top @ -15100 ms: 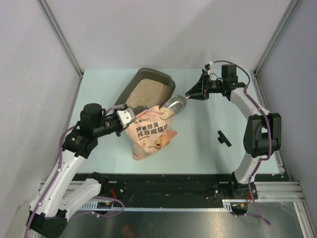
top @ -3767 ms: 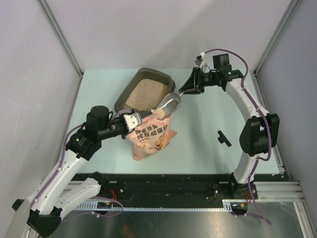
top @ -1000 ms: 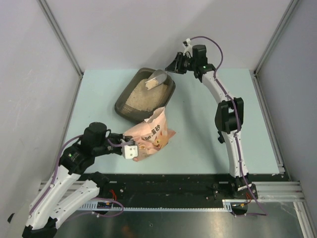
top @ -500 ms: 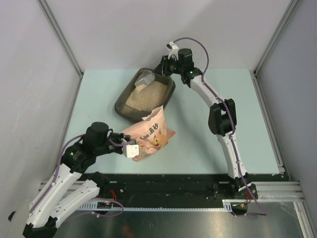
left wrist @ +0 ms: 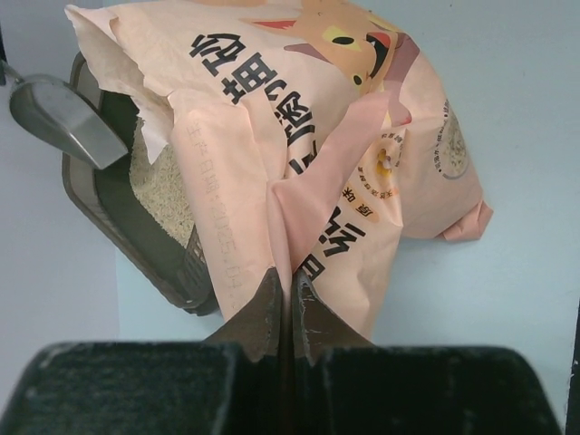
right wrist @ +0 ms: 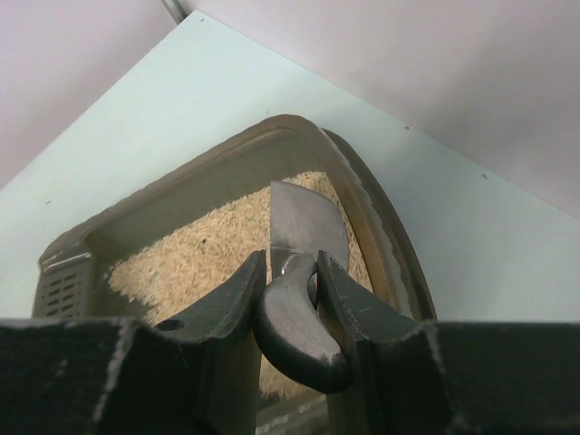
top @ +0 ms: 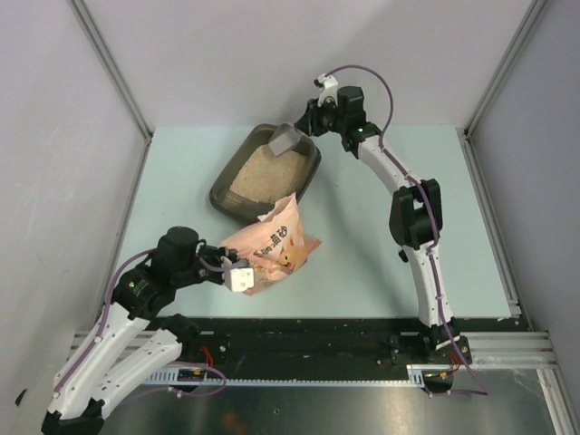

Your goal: Fill the litter box with clean litter

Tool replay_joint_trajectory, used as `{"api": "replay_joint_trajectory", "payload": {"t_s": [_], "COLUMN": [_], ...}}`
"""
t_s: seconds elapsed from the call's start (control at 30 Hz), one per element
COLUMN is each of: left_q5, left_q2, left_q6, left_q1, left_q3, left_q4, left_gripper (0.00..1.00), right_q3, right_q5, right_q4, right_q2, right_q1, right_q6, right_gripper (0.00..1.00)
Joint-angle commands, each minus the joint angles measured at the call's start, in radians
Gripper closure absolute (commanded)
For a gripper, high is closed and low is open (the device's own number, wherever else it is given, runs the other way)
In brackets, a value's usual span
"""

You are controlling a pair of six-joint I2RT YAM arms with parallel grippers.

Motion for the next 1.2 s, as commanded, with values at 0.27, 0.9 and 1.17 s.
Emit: {"api": "replay_joint_trajectory", "payload": {"t_s": [0.27,0.9,1.17], "left_q5": [0.159,0.066,0.13], "left_q2": [0.095,0.402,0.379], "left_q6": [-0.305,-0.354,-0.359], "left_q1": [-0.006,-0.004,-0.006], "left_q3": [0.157,0.372,0.37], "left_q4": [0.086,0.089,0.093], "left_gripper": [0.33,0.51,0.9], "right_q3": [-0.301,-0.482,-0.426], "right_q5": [-0.161,-0.304,-0.259], "right_q4": [-0.147,-0.446,-0.514], "right_q2": [-0.535,-0.925,-0.879], "right_q1": [-0.079,-0.041,0.126], "right_q6": [-0.016,-0.142,-0.309], "right_gripper": [1.0,1.0,1.0]}}
